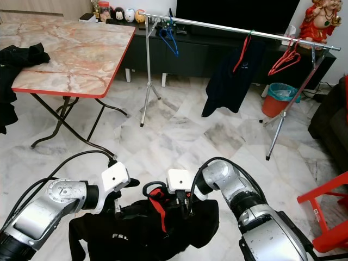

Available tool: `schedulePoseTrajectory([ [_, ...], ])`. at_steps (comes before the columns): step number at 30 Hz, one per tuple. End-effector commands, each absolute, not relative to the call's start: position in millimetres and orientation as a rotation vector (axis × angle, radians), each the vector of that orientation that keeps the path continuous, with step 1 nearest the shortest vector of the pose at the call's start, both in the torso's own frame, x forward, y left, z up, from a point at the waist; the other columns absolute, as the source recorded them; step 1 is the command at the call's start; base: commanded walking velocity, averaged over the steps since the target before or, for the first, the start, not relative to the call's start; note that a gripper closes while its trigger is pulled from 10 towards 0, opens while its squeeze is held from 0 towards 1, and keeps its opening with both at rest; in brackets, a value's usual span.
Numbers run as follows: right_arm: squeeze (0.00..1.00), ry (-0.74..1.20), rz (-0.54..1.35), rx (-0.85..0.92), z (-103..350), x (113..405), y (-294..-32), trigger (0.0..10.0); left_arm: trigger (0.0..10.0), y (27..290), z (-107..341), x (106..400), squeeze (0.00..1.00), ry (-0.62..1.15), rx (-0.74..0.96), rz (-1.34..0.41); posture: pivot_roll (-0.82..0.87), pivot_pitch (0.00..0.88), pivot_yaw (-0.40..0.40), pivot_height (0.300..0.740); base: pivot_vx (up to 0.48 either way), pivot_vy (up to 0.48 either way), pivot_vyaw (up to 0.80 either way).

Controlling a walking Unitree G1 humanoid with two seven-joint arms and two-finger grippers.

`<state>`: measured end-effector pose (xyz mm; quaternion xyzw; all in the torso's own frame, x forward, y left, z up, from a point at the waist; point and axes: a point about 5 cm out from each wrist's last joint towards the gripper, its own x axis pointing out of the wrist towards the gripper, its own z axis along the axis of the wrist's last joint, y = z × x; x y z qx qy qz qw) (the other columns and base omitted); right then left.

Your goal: Hang hanger

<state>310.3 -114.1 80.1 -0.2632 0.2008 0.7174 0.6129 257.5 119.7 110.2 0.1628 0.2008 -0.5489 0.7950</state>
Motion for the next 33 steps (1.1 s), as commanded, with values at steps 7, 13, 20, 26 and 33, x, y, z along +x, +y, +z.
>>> schedulePoseTrajectory([
  [7, 0.00, 0.372, 1.671, -0.636, 95.5, 316.1, -105.7, 10.0, 10.0, 114.9, 99.7, 257.0, 0.00, 0.462, 0.398, -1.192, 0.21, 0.000, -0.099, 0.740, 0.000, 0.000, 0.00],
  [13, 0.00, 0.368, 1.672, -0.639, 97.1, 316.7, -105.5, 10.0, 4.0, 112.5, 99.4, 255.8, 0.00, 0.465, 0.384, -1.205, 0.21, 0.000, -0.099, 0.740, 0.000, 0.000, 0.00],
  [20, 0.00, 0.369, 1.670, -0.638, 97.6, 317.0, -105.3, 10.0, 0.0, 110.7, 99.8, 255.6, 0.00, 0.464, 0.383, -1.221, 0.21, 0.000, -0.099, 0.740, 0.000, 0.000, 0.00],
  [26, 0.00, 0.363, 1.661, -0.627, 97.5, 317.2, -105.1, 10.0, 0.0, 112.6, 98.9, 252.8, 0.00, 0.476, 0.385, -1.236, 0.21, 0.000, -0.098, 0.740, 0.000, 0.000, 0.00],
  [33, 0.00, 0.365, 1.661, -0.624, 96.9, 316.8, -105.2, 10.0, 0.0, 111.8, 99.7, 251.9, 0.00, 0.481, 0.379, -1.252, 0.21, 0.000, -0.095, 0.740, 0.000, 0.000, 0.00],
])
